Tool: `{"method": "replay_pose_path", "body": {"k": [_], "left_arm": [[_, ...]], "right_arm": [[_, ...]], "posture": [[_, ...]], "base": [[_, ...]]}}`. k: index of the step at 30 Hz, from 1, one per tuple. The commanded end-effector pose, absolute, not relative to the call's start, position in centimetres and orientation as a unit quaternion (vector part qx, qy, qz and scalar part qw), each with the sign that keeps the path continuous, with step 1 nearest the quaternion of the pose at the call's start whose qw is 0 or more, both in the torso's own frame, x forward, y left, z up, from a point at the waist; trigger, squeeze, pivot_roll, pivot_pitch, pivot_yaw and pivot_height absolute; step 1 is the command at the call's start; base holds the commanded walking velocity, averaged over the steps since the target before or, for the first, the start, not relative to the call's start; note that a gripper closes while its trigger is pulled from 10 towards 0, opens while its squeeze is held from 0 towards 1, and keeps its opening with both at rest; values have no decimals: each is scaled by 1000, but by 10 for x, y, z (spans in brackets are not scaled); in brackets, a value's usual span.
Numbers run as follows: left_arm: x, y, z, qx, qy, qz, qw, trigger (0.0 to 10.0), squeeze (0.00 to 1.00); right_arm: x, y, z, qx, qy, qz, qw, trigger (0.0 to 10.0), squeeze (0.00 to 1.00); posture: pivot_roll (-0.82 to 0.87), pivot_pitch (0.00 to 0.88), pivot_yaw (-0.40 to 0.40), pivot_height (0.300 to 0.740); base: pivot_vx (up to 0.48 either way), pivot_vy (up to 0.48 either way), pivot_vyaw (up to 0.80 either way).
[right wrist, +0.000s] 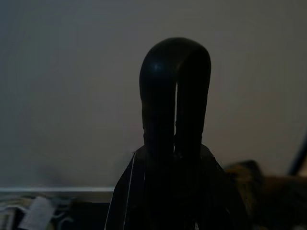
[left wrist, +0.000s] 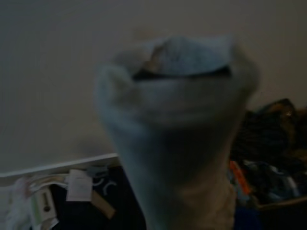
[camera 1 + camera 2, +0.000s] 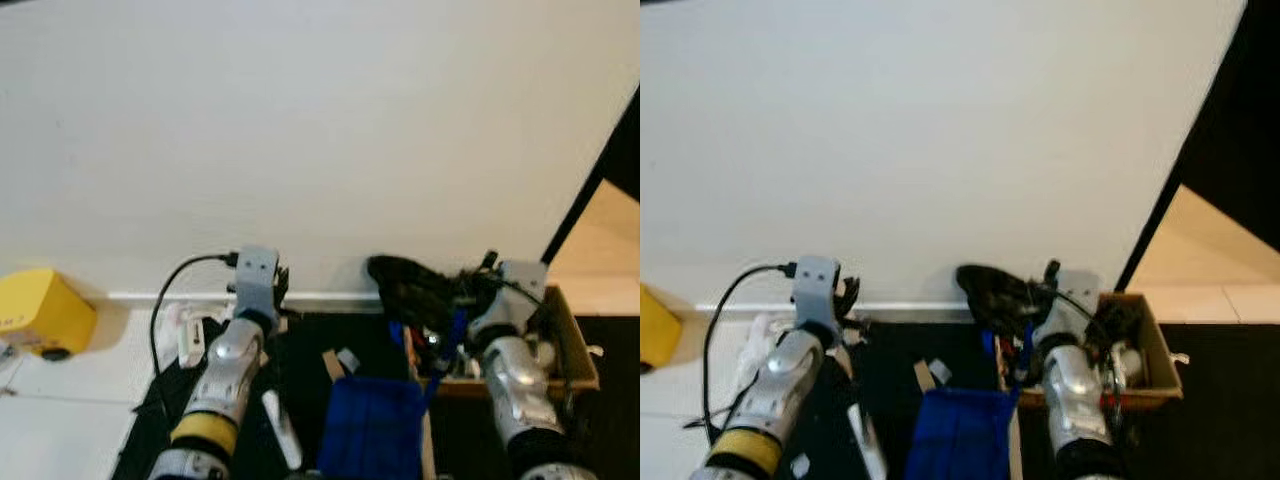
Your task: Sweep floor
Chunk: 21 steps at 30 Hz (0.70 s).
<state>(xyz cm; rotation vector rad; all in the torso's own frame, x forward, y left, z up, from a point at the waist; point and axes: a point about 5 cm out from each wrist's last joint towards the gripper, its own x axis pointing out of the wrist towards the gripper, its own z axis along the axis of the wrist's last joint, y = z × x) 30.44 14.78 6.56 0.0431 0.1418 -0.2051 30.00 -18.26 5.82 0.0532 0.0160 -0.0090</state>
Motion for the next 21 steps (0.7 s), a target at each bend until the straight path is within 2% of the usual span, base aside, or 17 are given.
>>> {"method": "replay_pose_path", "body": {"k": [1,21], "left_arm": [[304,151,65,30,71,-100,992,10000,0],[304,150,65,31,71,-101,992,10000,0]], "right_arm": [[302,-183,64,33,-8,-6,999,10000,0],[302,-183,64,33,-8,-5,999,10000,0]], "posture": [[77,14,86,740],[78,17,85,740]], "base": [[0,390,0],[0,387,0]]}}
